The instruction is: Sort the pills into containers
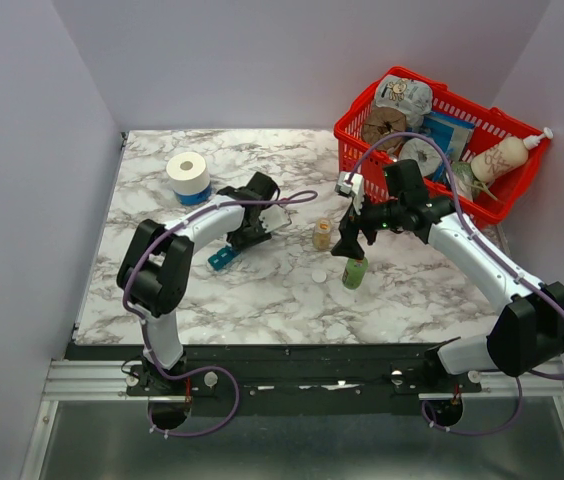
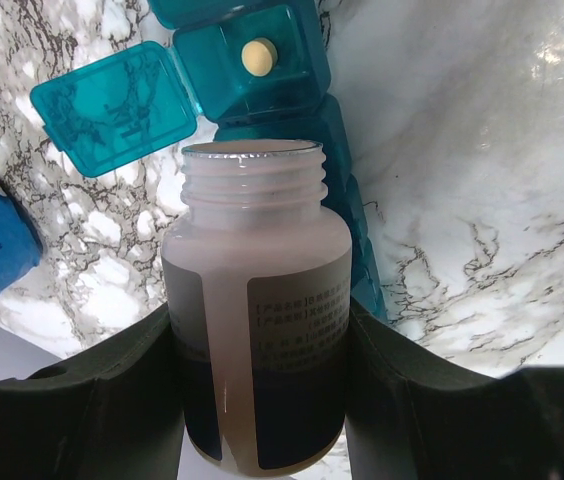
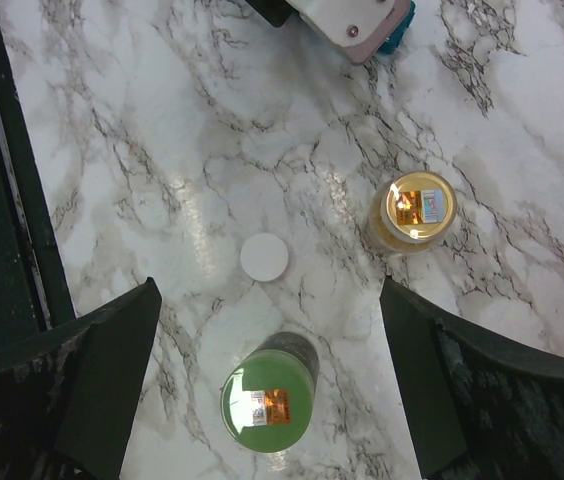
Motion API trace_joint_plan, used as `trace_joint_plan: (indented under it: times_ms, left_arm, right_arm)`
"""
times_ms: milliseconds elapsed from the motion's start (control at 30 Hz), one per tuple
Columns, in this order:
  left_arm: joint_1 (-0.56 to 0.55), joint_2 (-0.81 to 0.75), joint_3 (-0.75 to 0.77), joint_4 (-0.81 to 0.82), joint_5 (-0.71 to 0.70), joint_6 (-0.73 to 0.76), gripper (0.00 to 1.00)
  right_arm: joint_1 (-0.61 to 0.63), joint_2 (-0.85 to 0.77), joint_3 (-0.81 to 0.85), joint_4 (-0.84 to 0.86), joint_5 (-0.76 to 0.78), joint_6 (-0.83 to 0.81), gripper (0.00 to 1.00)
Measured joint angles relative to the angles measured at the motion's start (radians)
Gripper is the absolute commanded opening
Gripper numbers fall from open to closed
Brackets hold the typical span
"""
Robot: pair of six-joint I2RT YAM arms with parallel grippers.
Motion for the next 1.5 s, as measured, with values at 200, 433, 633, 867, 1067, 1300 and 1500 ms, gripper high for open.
trace_joint_plan:
  times_ms: [200,433,633,867,1067,1300,1500]
  left_arm:
    - [0.0,0.009,0.021,-0.003,-0.005,-0.007,0.0]
    - [0.0,-0.014,-0.029,0.058,0.004,-0.015,0.0]
    - [0.0,-0.149,-0.172,0.164,0.049,-0.042,0.0]
    - [0.033,-0.491,-0.427,0.419,0.172,-0.126,0.0]
    - [0.072,-0.872,-0.731,0.765,0.327,-0.244,0.0]
    - [0.072,-1.17,-0.982,1.168,0.449,-0.486,0.0]
    - [0.074,-1.17,-1.004,1.439,0.507,-0.636,0.0]
  right_arm:
    - [-0.004,0.0,0.0,0.0,0.0,0.0,1.0]
    - [-0.005,0.001,0.0,0.0,-0.001,0.0,1.0]
    - [-0.005,0.003,0.0,0.0,-0.002,0.0,1.0]
    - [-0.006,0.012,0.0,0.0,0.0,-0.001,1.0]
    - [-0.011,0.018,-0.001,0.0,0.0,-0.001,1.0]
    - [-0.012,0.046,-0.005,0.0,0.004,-0.001,1.0]
    - [-0.012,0.075,-0.008,0.0,0.006,-0.002,1.0]
